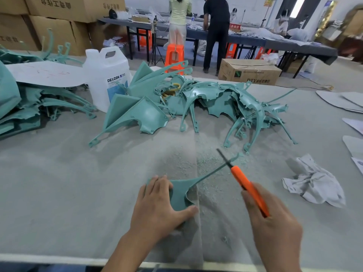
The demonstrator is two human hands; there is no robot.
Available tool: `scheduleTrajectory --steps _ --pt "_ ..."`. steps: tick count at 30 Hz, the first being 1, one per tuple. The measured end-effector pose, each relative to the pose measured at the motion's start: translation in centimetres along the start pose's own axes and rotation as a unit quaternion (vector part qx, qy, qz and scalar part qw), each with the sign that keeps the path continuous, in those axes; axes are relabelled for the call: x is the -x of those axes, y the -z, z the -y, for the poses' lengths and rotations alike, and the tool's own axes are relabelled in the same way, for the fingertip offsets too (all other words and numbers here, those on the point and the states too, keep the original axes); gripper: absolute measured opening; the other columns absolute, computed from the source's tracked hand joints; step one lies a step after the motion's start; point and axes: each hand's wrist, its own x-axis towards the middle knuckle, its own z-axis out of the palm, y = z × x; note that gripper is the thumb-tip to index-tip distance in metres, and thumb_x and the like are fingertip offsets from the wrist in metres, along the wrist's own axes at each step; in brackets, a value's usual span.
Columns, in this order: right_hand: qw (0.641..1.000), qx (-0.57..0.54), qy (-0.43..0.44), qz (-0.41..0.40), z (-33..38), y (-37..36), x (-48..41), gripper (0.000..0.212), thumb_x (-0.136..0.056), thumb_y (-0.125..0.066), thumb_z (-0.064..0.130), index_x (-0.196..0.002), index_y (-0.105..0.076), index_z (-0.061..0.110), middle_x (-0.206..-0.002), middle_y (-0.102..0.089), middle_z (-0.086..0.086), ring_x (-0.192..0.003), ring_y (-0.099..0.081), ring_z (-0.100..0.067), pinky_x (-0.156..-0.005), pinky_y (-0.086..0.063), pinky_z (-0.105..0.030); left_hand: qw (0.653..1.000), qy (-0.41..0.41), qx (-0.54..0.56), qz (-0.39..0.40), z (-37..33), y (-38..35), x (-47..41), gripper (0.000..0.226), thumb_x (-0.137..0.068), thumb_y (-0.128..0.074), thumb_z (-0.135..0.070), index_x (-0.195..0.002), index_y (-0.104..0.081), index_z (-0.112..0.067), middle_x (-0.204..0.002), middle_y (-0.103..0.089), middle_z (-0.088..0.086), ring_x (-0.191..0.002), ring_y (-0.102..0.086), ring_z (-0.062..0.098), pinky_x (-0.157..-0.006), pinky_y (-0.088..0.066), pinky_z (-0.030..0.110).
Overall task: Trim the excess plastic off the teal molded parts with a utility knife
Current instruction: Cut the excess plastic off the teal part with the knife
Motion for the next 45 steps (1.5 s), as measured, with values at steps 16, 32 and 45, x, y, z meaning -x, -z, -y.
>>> scheduleTrajectory --steps 16,32,45 --pt "0.988 0.032 0.059 0.140 0.3 -1.3 1.1 0.031 -0.077 -0.082 0.036 -0.107 -0.077 0.033 -0.078 -0.072 0.004 -0.062 -0.069 -0.025 -0.052 -0.055 -0.038 1.000 0.008 -0.010 -0.002 -0.3 0.3 0.1 0.078 -0.055 -0.034 -0.100 -0.102 -0.033 -0.038 -0.152 -0.038 -0.011 -0.147 -0.017 0.012 -0.119 -0.017 0.035" --pt "0.975 -0.199 -0.099 0.020 -0.9 -1.3 2.9 0.031 -0.073 -0.065 0.060 -0.104 -0.058 0.058 -0.082 -0.066 0.030 -0.074 -0.065 0.002 -0.069 -0.045 -0.005 0.991 0.065 -0.068 0.100 5.5 6.8 0.0 0.081 -0.074 -0.052 -0.083 -0.140 -0.038 -0.038 -0.158 -0.028 -0.012 -0.148 -0.019 0.009 -0.119 -0.015 0.040" --pt "0.950 -0.259 -0.174 0.029 -2.2 -4.7 3.2 0.023 -0.082 -0.059 0.061 -0.103 -0.064 0.052 -0.081 -0.074 0.013 -0.057 -0.061 -0.015 -0.058 -0.051 -0.031 0.969 -0.013 0.151 -0.196 -2.7 0.9 -3.3 0.029 -0.103 -0.050 -0.022 -0.127 -0.059 -0.009 -0.116 -0.067 0.004 -0.109 -0.060 0.025 -0.112 -0.035 0.047"
